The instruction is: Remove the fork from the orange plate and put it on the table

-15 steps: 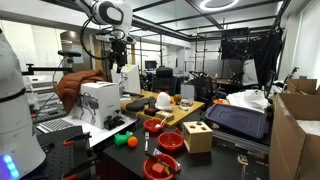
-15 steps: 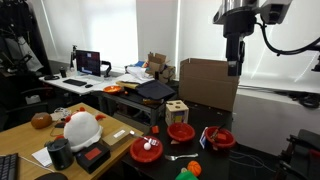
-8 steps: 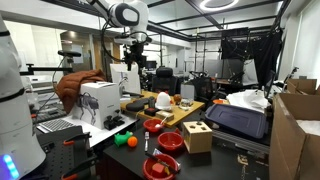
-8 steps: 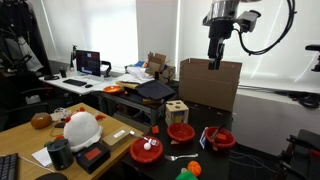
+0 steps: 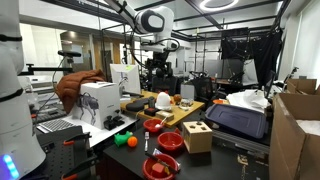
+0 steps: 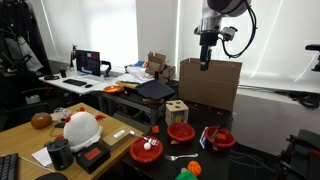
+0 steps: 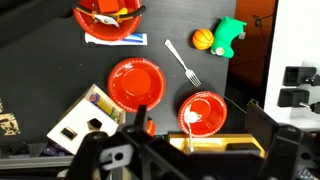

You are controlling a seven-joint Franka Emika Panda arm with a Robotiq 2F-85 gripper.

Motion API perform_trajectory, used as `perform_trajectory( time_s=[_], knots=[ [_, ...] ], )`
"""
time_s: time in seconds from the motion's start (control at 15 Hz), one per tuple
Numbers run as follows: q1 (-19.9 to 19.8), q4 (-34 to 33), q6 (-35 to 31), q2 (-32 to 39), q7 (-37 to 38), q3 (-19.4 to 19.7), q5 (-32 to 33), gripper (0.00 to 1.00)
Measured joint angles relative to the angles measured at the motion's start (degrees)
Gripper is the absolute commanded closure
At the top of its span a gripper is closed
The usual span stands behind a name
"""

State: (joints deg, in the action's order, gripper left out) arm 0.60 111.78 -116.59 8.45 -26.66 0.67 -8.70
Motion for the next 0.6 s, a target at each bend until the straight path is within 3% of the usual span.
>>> perform_trajectory(
  time_s=[0.6],
  knots=[
    [-1.4, -9.6, -2.3, 13.7, 8.6, 0.0, 7.9, 0.0]
  ],
)
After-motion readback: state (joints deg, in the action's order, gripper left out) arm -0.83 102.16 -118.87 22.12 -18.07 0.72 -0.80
